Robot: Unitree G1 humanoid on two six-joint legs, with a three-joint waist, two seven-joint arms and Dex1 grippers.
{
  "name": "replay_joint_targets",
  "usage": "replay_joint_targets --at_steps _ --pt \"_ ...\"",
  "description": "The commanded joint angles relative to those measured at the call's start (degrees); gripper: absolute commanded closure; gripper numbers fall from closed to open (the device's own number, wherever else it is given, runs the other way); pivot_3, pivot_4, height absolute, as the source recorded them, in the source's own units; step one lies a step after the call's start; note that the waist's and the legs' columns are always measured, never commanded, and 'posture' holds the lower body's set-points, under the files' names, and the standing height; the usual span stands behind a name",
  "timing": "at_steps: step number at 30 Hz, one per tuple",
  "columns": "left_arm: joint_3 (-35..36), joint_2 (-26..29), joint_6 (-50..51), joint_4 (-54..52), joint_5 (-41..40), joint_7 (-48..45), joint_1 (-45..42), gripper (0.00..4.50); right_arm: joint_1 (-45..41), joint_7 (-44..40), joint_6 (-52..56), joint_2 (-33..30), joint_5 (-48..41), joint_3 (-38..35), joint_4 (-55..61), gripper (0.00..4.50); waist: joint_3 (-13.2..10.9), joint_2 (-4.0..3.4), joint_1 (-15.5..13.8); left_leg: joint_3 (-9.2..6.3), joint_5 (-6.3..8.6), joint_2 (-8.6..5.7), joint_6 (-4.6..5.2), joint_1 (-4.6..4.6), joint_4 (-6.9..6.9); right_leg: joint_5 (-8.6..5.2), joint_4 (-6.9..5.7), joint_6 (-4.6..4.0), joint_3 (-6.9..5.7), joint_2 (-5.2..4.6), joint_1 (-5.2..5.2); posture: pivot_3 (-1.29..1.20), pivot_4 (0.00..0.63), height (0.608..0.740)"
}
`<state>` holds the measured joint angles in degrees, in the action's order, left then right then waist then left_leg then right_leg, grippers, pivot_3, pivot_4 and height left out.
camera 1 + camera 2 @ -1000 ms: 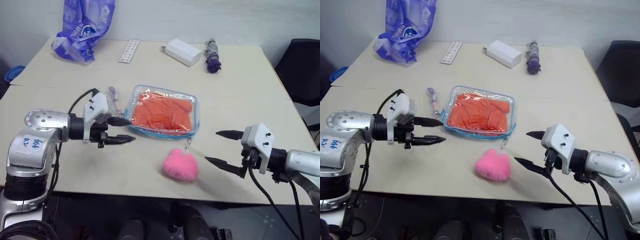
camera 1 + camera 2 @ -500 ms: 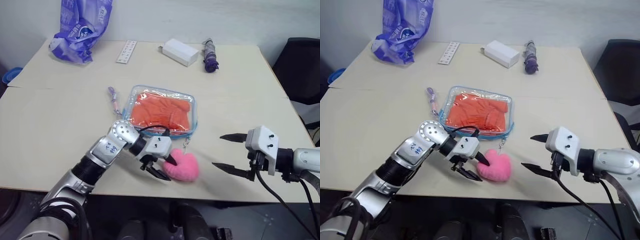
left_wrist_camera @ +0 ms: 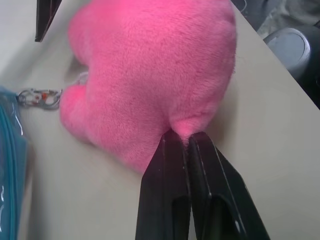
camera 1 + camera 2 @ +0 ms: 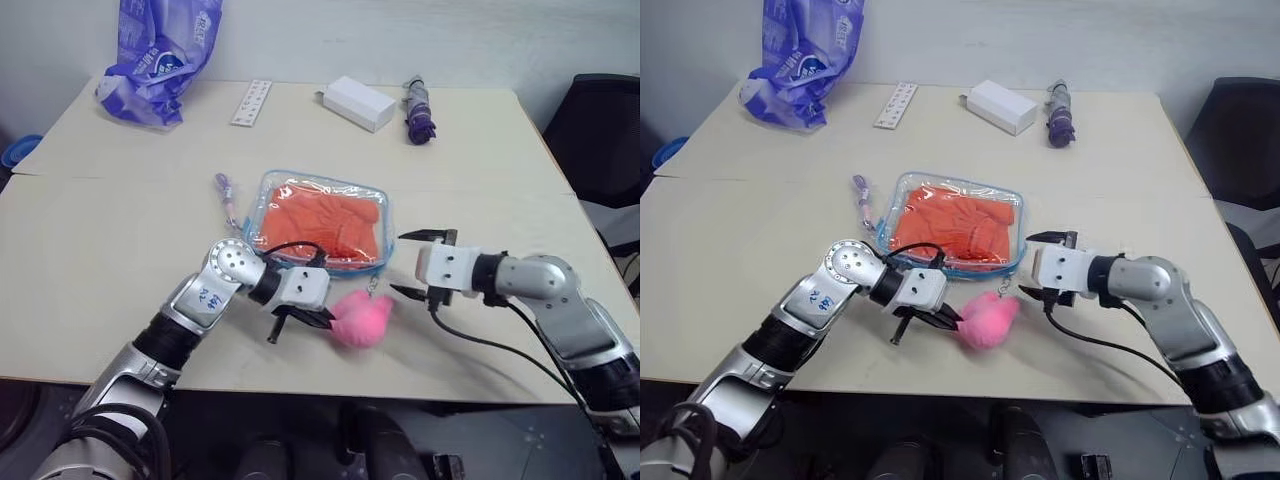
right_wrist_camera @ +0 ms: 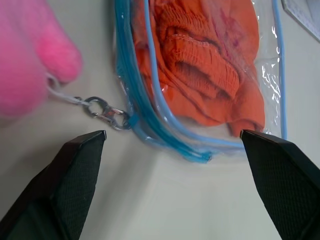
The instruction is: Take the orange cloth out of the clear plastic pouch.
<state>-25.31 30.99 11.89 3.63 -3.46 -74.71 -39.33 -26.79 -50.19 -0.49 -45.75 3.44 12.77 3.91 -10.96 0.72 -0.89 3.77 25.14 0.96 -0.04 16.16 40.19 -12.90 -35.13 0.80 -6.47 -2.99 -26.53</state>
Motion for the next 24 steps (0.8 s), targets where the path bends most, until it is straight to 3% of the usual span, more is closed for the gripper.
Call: replay_joint_targets --at_steps 1,12,16,24 --pt "2.0 0.8 4.3 -3.1 -0.3 2.0 0.8 4.50 -3.0 1.3 -4.7 2.4 1.8 0.2 -4.9 0.54 0.0 0.00 0.0 0.00 0.00 0.01 0.00 0.00 0.00 0.00 0.00 0.00 -0.01 0.00 0.00 0.00 0.150 0.740" --pt "3.9 3.2 8.3 -6.1 -0.7 3.9 2.1 4.50 -5.6 -0.2 -12.0 5.2 3.8 1.0 -12.7 4.30 0.0 -0.01 0.9 -0.05 0.00 0.06 0.00 0.01 0.00 -0.01 -0.04 -0.01 -0.02 -0.02 -0.02 0.00 0.150 0.740" --pt "8.0 5.6 12.3 -7.7 -2.7 5.4 3.4 4.50 -5.5 -0.2 -13.9 4.2 4.4 0.4 -13.5 4.46 0.0 -0.02 1.1 -0.05 0.00 0.07 -0.01 0.00 0.00 -0.01 -0.06 -0.02 -0.02 -0.02 -0.02 0.00 0.150 0.740" --pt "25.9 20.3 13.4 -8.5 -8.5 5.3 15.8 4.50 -3.2 -0.6 -18.0 0.0 4.2 -1.8 -12.9 4.46 -0.1 -0.12 1.2 -0.06 0.00 0.14 -0.06 -0.05 -0.01 -0.07 -0.16 -0.12 -0.04 -0.06 -0.16 0.00 0.150 0.740"
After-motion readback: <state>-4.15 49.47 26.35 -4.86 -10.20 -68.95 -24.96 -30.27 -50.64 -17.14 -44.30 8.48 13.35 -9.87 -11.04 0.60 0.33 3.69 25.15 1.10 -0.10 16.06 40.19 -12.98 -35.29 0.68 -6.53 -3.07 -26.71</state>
